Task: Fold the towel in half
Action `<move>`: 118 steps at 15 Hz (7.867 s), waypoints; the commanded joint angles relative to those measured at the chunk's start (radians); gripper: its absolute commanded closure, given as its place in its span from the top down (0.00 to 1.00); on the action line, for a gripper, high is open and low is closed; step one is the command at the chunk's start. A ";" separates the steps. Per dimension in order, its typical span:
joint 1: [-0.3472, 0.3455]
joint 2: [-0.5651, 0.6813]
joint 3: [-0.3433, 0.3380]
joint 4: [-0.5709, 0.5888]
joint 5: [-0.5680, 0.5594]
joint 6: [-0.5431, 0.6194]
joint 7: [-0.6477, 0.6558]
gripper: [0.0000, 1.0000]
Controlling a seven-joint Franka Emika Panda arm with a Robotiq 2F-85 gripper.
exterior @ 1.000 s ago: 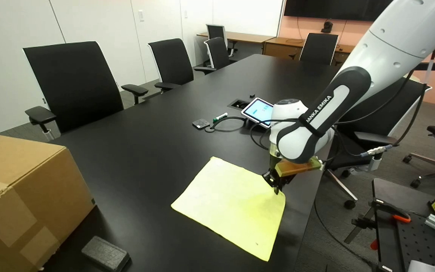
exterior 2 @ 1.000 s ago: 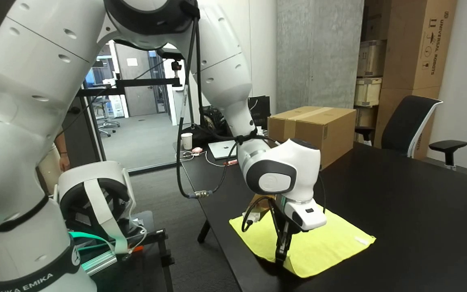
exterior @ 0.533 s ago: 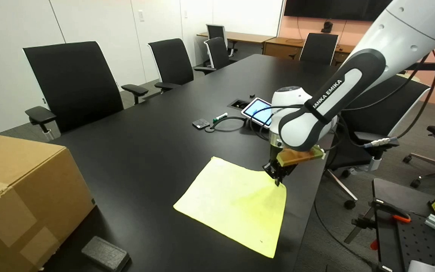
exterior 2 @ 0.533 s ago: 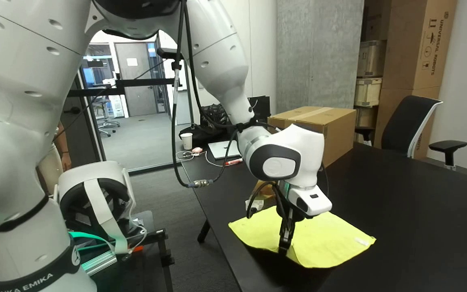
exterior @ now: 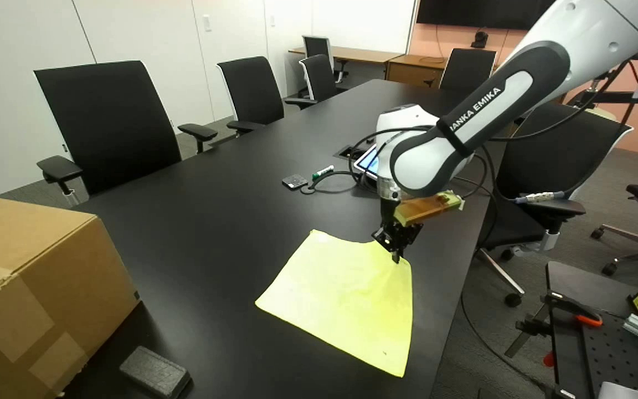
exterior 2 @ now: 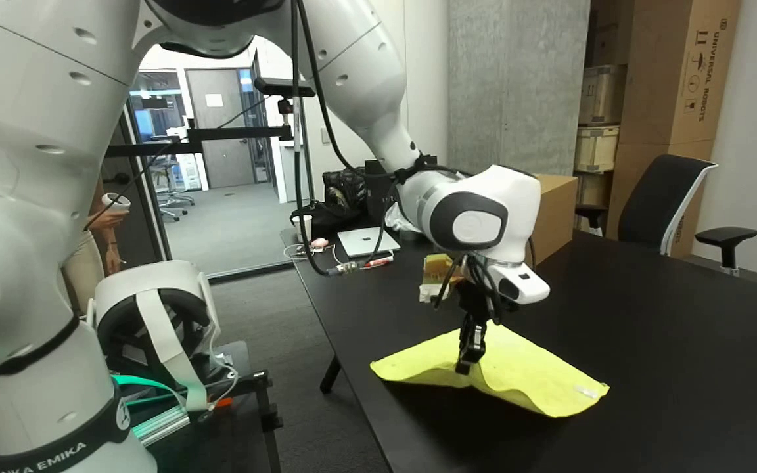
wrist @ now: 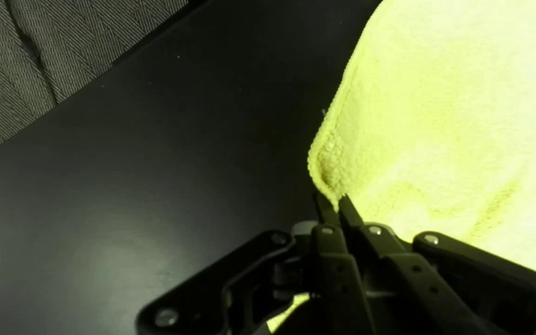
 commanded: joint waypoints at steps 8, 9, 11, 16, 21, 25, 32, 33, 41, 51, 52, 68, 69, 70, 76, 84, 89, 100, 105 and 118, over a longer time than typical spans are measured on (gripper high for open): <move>-0.024 0.182 0.043 0.502 -0.034 -0.536 -0.134 0.06; -0.030 0.222 0.043 0.556 -0.033 -0.568 -0.148 0.06; -0.043 0.290 0.039 0.652 -0.032 -0.628 -0.161 0.06; -0.096 0.441 0.034 0.883 -0.005 -0.736 -0.154 0.06; -0.143 0.550 0.049 1.089 0.071 -0.741 -0.074 0.06; -0.132 0.621 0.061 1.202 0.105 -0.687 -0.007 0.06; -0.070 0.742 0.057 1.335 0.067 -0.630 0.092 0.06; -0.065 0.754 0.051 1.347 0.062 -0.612 0.115 0.06; -0.074 0.792 -0.064 1.383 0.022 -0.482 0.290 0.06; -0.078 0.736 -0.066 1.311 0.039 -0.464 0.257 0.77; -0.076 0.714 -0.058 1.279 0.039 -0.464 0.218 0.83; -0.032 0.313 0.106 0.603 -0.004 -0.307 -0.420 1.00; -0.031 0.291 0.118 0.556 -0.004 -0.285 -0.429 1.00; -0.029 0.275 0.127 0.510 -0.008 -0.256 -0.442 1.00; -0.017 0.172 0.150 0.214 -0.048 -0.084 -0.510 1.00; -0.033 0.017 0.173 -0.175 -0.079 0.246 -0.592 1.00; -0.039 -0.002 0.199 -0.217 -0.066 0.360 -0.590 1.00; -0.046 0.051 0.234 -0.137 -0.238 0.346 -0.847 1.00; 0.074 0.115 0.103 -0.063 -0.428 0.389 -0.685 1.00; 0.214 0.267 -0.039 0.111 -0.465 0.400 -0.400 1.00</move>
